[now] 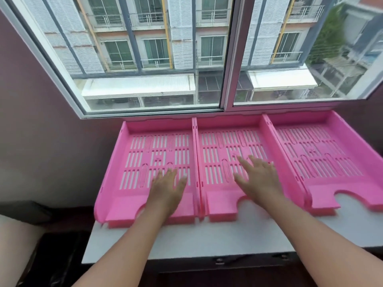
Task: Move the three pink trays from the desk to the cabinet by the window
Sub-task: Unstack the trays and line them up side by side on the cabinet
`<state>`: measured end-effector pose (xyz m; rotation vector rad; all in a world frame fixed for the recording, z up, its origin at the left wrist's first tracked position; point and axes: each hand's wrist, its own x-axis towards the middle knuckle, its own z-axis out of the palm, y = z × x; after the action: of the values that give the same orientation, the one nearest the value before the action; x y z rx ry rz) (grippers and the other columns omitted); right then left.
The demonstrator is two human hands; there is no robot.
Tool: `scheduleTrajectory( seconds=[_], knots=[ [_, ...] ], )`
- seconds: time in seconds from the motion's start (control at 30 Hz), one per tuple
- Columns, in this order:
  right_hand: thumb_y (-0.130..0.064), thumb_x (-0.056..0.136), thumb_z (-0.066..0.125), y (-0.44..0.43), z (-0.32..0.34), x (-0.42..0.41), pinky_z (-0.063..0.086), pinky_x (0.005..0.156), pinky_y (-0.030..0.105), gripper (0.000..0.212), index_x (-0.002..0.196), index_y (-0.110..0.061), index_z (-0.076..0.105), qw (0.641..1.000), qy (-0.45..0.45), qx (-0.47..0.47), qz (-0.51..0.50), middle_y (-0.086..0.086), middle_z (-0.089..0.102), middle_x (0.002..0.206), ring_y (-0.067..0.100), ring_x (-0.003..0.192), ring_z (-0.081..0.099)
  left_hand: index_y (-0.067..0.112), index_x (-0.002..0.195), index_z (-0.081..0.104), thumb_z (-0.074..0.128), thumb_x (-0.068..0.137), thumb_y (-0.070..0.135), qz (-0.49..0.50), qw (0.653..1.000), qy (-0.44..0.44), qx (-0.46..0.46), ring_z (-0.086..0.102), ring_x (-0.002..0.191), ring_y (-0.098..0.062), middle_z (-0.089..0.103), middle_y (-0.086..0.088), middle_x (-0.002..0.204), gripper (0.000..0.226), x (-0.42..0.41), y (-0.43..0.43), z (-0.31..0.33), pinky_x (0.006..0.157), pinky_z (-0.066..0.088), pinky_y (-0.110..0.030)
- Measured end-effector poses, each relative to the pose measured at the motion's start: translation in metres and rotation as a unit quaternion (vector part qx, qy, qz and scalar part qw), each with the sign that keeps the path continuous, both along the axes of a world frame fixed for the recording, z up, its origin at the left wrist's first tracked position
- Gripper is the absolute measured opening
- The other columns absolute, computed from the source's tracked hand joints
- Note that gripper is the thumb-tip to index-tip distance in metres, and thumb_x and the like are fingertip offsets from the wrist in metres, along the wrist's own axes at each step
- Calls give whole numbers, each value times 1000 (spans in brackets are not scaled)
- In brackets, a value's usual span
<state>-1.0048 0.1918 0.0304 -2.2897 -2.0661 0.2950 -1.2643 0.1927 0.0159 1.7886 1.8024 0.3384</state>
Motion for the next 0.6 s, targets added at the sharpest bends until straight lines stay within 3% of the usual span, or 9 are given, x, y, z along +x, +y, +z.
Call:
scheduleTrajectory(
  seconds=[0.13,0.2,0.23,0.3,0.33,0.4,0.47,0.53,0.6],
  knots=[
    [-43,95,43,-2,13,42,13,122,51,66,156,-30,19,993,-61,52,-81,8,21,163,31,151,16,17,154,22,39,97,51,41,993,-112,-12,21,149,-24,24,-5,162,69,33,0,23,118,22,-49],
    [-35,96,45,-5,12,61,23,119,50,69,157,-25,15,991,-43,30,-122,11,19,164,32,150,18,17,155,16,47,97,41,53,985,-163,-34,27,146,-27,24,-6,161,71,50,1,30,115,27,-49],
    [-30,96,45,-7,11,67,34,112,49,70,158,-24,12,990,-19,8,-139,11,16,164,33,148,23,18,156,14,49,97,36,56,982,-177,-44,31,144,-26,24,-6,162,71,57,2,30,114,30,-48],
    [-22,97,44,-10,5,75,50,83,42,73,158,-23,4,987,19,-22,-155,11,16,163,36,130,47,20,157,11,49,97,23,69,978,-189,-50,49,129,-15,22,-4,162,71,69,2,29,103,47,-36],
    [-17,97,43,-10,1,76,48,71,38,74,159,-22,2,987,22,-20,-156,13,20,161,36,115,56,20,157,11,47,97,17,86,975,-197,-49,55,116,-7,23,-3,162,70,74,3,28,88,54,-24],
    [-7,98,41,-7,-4,79,41,62,34,74,159,-19,2,988,17,-2,-154,16,33,153,32,88,59,20,157,13,43,97,10,123,967,-218,-45,50,100,1,23,-4,162,68,82,5,23,58,45,-2],
    [0,96,41,-6,-7,80,39,58,32,75,159,-16,3,988,11,16,-152,16,42,145,25,73,50,18,156,16,42,99,7,143,964,-222,-37,41,74,9,25,-7,161,64,89,5,23,38,33,1],
    [5,94,41,-7,-9,82,36,53,30,77,159,-15,5,988,15,27,-149,15,45,142,20,70,46,18,156,17,41,99,6,165,959,-230,-30,30,57,7,28,-8,160,63,92,5,23,34,29,0],
    [7,94,41,-8,-7,82,30,47,24,77,159,-15,6,988,32,31,-149,15,47,141,18,70,46,20,156,18,42,99,7,181,957,-227,-16,37,56,2,29,-9,159,63,93,5,20,39,35,-4]
  ],
)
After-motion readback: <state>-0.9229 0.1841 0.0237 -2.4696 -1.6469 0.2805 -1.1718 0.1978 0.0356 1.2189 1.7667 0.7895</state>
